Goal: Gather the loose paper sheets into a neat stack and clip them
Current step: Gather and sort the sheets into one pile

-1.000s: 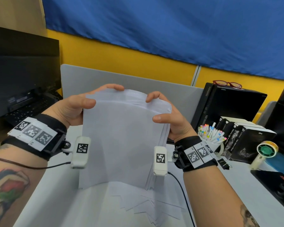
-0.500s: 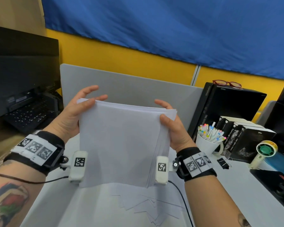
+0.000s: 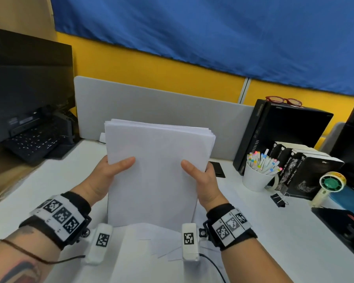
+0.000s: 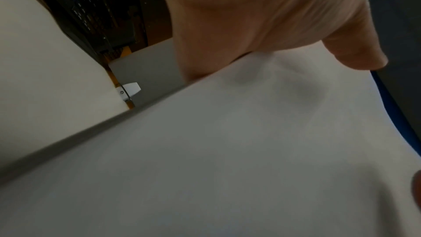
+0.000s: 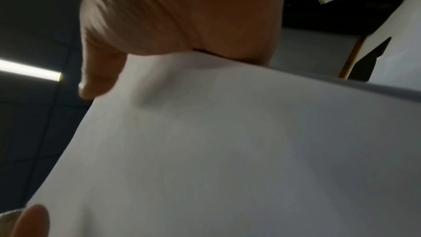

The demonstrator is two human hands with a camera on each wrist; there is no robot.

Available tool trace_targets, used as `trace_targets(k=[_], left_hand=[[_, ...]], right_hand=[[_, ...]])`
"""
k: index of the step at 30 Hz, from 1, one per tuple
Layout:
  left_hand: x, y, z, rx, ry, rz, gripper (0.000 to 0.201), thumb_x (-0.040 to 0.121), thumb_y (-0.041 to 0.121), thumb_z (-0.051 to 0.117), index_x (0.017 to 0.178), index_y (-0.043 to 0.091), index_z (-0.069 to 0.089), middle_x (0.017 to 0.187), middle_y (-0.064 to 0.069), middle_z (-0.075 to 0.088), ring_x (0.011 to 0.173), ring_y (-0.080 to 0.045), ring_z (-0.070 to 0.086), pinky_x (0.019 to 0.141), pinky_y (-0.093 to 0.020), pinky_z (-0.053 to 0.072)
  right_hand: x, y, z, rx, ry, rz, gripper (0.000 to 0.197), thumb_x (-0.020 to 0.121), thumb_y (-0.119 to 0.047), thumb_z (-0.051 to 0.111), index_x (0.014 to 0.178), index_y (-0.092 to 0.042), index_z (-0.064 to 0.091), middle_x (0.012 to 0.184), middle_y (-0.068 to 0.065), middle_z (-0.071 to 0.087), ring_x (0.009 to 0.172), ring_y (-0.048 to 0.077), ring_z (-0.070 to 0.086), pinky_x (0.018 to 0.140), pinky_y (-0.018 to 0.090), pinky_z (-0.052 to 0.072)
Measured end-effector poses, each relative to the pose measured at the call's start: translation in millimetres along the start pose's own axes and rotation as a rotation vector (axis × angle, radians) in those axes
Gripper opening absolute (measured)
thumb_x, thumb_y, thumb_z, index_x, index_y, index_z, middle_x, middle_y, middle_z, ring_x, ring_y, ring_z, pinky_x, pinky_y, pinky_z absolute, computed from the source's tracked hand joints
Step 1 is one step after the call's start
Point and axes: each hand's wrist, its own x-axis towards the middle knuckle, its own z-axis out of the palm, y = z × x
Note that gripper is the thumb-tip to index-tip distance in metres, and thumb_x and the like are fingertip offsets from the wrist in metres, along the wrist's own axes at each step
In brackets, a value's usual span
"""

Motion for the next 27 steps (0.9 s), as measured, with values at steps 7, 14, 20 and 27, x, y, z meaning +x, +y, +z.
trace_targets(k=[7,14,20,27], left_hand=[[11.6,41.8,-1.9,0.038,-0.117,0.05,0.061,0.051,0.051,0.096,0.107,0.035,0.079,0.115,-0.002,0.077,0.104,-0.021,0.074,0.077,-0.029,0.062],[21.5,68.3,-5.4,0.055,-0.212,0.052,0.053,0.081,0.005,0.059,0.13,0.023,0.065,0.129,-0.012,0.07,0.118,-0.032,0.067,0.089,-0.037,0.061],[24.6,82.6,-9.4,0.019,-0.268,0.128,0.066,0.078,0.001,0.057,0.126,0.046,0.066,0.139,0.003,0.063,0.123,-0.021,0.064,0.094,-0.034,0.059],[29.8,74.3,-2.0,-0.005,-0.204,0.119,0.034,0.072,0.018,0.078,0.102,0.033,0.077,0.119,0.005,0.072,0.104,-0.019,0.07,0.081,-0.032,0.062]], right_hand=[[12.3,-40.0,-0.9,-0.004,-0.148,-0.098,0.058,0.079,-0.002,0.075,0.134,-0.014,0.057,0.127,0.019,0.066,0.115,0.038,0.064,0.097,0.055,0.054],[20.2,-74.9,-2.6,0.003,-0.483,-0.127,0.081,0.084,0.019,0.055,0.146,-0.032,0.043,0.141,0.013,0.053,0.124,0.038,0.056,0.101,0.055,0.049],[26.3,-74.7,-1.5,0.061,-0.532,-0.126,0.072,0.081,0.021,0.052,0.136,-0.025,0.053,0.155,0.018,0.041,0.14,0.039,0.044,0.115,0.064,0.03],[26.8,-68.2,-0.9,0.08,-0.428,-0.092,0.031,0.083,0.014,0.055,0.089,-0.015,0.062,0.143,0.019,0.055,0.133,0.044,0.05,0.103,0.06,0.043]])
